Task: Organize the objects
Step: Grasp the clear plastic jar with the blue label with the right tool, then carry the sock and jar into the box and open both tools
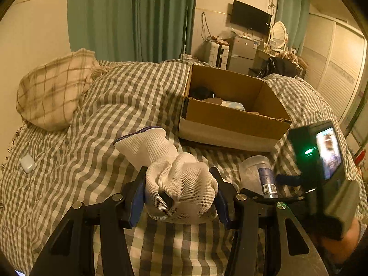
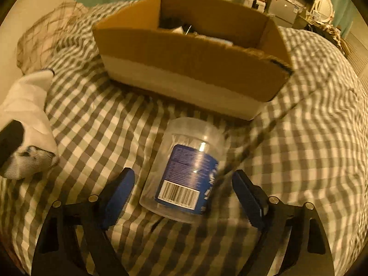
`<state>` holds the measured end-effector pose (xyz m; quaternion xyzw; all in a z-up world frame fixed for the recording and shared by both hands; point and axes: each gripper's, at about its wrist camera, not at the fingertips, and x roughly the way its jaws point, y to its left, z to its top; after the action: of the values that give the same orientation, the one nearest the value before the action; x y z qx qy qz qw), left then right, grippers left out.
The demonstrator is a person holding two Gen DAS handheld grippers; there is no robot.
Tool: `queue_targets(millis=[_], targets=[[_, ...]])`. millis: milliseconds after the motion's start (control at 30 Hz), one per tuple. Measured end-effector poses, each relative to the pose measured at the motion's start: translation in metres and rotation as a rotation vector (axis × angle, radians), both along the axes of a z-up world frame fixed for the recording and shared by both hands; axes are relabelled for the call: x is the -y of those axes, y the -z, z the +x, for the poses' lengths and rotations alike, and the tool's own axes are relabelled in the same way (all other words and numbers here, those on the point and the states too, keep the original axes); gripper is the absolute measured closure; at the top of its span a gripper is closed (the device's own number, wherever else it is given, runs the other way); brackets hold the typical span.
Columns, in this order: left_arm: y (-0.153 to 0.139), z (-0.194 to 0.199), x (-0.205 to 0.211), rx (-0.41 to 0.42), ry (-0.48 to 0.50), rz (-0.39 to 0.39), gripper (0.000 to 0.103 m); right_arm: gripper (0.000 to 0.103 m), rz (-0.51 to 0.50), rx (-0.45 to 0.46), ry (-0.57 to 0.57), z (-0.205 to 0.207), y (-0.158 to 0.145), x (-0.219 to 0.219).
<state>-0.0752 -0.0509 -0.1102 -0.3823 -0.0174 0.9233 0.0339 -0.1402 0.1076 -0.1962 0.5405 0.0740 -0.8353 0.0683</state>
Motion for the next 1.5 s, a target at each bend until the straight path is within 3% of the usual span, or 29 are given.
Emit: queue_targets(millis=[100, 233, 467, 633, 900, 1100, 1267, 1333, 1500], targets=[[-0.001, 0.001, 0.0, 0.004, -0.001, -0.002, 0.05, 0.034, 0.006, 0.035, -0.022, 0.0, 0.011, 0.003], [-0.004, 0.007, -0.001, -0.003, 0.002, -0.003, 0.05, 0.035, -0.023, -0.023, -0.024, 0.013, -0.004, -0.002], [-0.016, 0.016, -0.003, -0.008, 0.019, -0.007, 0.05, 0.041, -0.089, -0.229, -0.045, 0.06, -0.072, -0.018], [-0.035, 0.021, -0.011, -0.034, 0.044, 0.024, 0.05, 0.042, -0.113, -0.298, -0.065, 0.075, -0.107, -0.018], [-0.076, 0.007, -0.027, -0.118, 0.086, 0.007, 0.05, 0.042, -0.125, -0.431, -0.094, 0.087, -0.167, -0.023], [-0.104, -0.024, -0.039, -0.175, 0.12, 0.005, 0.05, 0.042, -0.113, -0.51, -0.122, 0.063, -0.213, -0.025], [-0.117, -0.06, -0.047, -0.228, 0.129, 0.014, 0.05, 0.042, -0.097, -0.542, -0.128, 0.014, -0.241, -0.024], [-0.116, -0.079, -0.048, -0.251, 0.136, 0.022, 0.05, 0.042, -0.102, -0.54, -0.117, -0.006, -0.245, -0.026], [-0.099, -0.127, -0.054, -0.222, 0.155, 0.028, 0.05, 0.042, -0.096, -0.538, -0.087, -0.059, -0.248, -0.03]])
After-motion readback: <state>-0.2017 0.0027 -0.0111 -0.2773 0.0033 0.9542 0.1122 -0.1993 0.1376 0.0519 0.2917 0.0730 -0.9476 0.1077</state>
